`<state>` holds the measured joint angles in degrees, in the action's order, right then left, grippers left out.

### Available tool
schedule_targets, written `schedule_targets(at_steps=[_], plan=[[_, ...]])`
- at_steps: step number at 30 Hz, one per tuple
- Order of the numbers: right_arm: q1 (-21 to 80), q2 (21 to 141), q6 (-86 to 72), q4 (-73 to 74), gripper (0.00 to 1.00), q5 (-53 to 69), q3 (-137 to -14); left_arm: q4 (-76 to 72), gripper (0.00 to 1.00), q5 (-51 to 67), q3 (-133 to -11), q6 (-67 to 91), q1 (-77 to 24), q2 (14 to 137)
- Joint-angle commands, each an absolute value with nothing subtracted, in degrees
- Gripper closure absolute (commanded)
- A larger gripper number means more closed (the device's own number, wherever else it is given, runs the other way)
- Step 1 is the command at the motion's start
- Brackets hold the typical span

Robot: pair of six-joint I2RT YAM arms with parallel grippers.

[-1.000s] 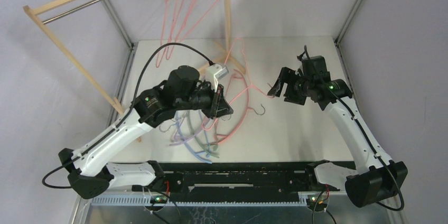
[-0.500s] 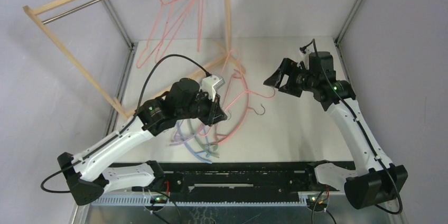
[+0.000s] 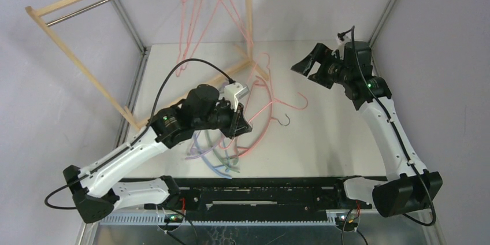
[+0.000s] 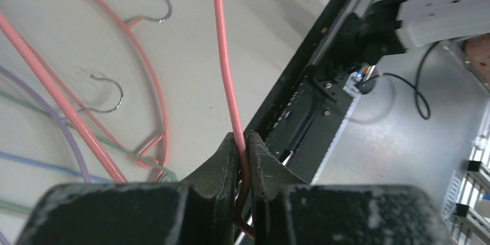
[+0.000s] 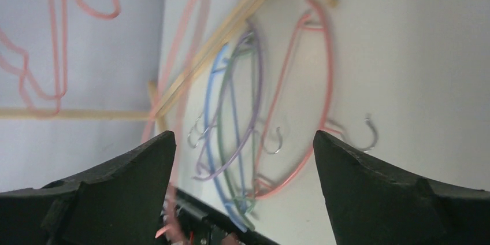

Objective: Organize the hangers
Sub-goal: Pick up the hanger at the center of the board, then place the hanger at the clothesline.

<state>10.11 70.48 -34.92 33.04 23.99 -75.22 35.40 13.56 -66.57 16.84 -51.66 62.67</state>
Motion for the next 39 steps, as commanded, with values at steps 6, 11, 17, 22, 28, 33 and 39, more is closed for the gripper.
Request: schedule_targets(at_steps=[6,11,17,22,28,33,39], plan=[[7.9,72.0,-29.7,36.1,0.0,8.9,-76.7,37.1,1.0,10.7,-83.5,15.4,-52.0,54.6],[7.9,72.4,-29.5,35.9,0.0,9.0,-75.5,37.4,1.0,0.3,-85.1,16.8,-49.6,50.7],[7.9,72.2,-29.5,35.7,0.0,9.5,-73.4,34.0,1.0,-8.9,-81.2,20.4,-45.8,44.4],[7.9,71.9,-29.4,35.8,0.0,9.8,-72.8,33.5,1.0,-7.1,-76.0,26.5,-41.7,41.3],[8.0,72.0,-29.5,35.4,0.0,10.3,-72.8,31.8,1.0,-6.3,-70.2,31.7,-39.3,38.0],[8.0,72.6,-29.5,35.2,0.0,10.6,-72.8,29.7,1.0,-4.5,-69.5,31.4,-34.4,37.7],[8.0,73.0,-29.5,35.3,0.0,11.0,-72.8,17.5,1.0,8.8,-64.5,32.6,-23.9,39.6]])
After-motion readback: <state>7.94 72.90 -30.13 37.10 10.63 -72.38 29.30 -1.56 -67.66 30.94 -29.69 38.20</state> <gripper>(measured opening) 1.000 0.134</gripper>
